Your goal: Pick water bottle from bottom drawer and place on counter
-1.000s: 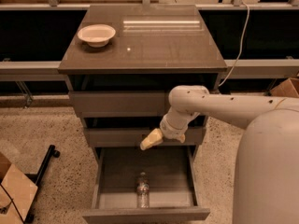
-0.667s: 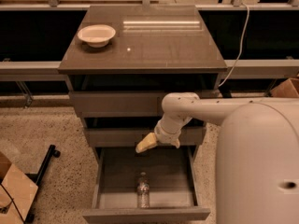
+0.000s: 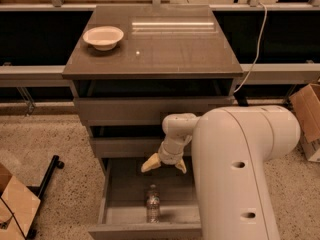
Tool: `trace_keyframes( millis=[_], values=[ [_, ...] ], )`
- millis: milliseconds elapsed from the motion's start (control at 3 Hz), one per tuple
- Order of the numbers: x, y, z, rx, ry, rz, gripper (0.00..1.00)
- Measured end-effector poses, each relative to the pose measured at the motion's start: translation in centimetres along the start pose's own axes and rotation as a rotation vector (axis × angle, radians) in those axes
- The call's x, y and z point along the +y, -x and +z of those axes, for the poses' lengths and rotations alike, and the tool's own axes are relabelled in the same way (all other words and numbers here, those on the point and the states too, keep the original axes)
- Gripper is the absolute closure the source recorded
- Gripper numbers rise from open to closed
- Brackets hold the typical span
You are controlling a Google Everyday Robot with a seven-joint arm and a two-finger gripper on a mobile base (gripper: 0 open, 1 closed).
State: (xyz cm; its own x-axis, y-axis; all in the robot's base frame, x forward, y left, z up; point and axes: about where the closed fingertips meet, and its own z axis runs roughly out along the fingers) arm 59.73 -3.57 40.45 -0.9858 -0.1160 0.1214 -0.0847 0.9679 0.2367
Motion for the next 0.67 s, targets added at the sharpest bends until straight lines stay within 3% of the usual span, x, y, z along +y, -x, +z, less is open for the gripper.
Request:
trace_keyframes(
  millis=[333, 667],
  values=[
    [-0.02, -0.05, 0.08, 0.001, 0.001, 0.0, 0.0],
    [-0.47, -0.16, 0.66, 0.003, 0.035, 0.032, 0.0]
  ],
)
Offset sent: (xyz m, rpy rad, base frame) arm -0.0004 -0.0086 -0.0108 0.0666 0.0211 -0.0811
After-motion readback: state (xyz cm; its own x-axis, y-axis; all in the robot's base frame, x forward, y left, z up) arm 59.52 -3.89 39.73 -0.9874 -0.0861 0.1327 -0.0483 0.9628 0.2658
